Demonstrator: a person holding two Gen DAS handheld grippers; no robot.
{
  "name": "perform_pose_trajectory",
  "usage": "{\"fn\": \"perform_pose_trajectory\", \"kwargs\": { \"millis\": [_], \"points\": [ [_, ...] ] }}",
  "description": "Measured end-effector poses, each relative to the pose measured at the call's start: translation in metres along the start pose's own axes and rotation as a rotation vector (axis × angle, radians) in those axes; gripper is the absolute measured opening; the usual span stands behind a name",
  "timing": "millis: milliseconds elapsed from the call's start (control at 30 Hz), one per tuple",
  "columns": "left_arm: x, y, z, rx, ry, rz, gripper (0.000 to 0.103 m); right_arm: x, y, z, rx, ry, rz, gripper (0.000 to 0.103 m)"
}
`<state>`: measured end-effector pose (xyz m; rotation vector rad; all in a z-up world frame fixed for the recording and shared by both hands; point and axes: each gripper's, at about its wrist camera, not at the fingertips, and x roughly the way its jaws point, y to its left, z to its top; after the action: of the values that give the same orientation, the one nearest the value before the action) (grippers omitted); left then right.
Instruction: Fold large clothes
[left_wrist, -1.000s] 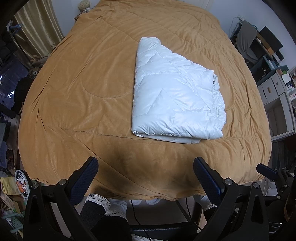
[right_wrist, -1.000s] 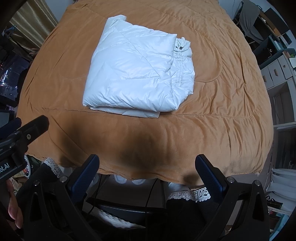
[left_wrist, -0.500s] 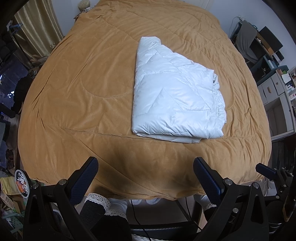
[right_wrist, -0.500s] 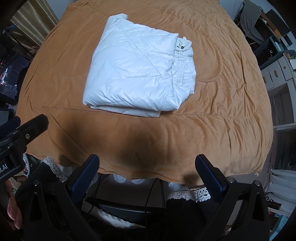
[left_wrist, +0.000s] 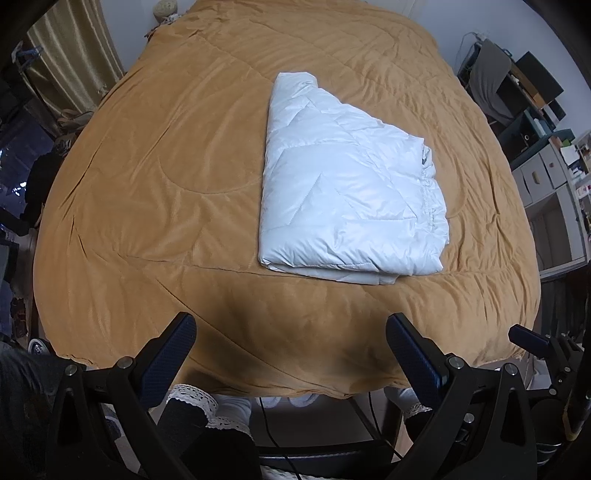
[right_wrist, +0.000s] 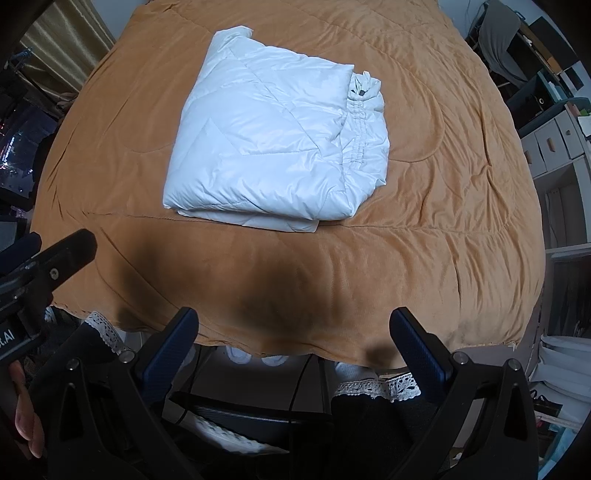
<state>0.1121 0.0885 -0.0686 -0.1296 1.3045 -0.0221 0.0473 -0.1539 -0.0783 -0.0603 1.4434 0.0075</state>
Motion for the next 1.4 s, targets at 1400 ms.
{"fn": "perform_pose_trajectory", "kwargs": {
  "millis": [1400],
  "points": [
    [0.005, -0.014, 0.004, 0.049, 0.010, -0.015, 0.103, 0.003, -0.008, 0.000, 0.013, 0.011, -0.009, 0.103]
  ]
}}
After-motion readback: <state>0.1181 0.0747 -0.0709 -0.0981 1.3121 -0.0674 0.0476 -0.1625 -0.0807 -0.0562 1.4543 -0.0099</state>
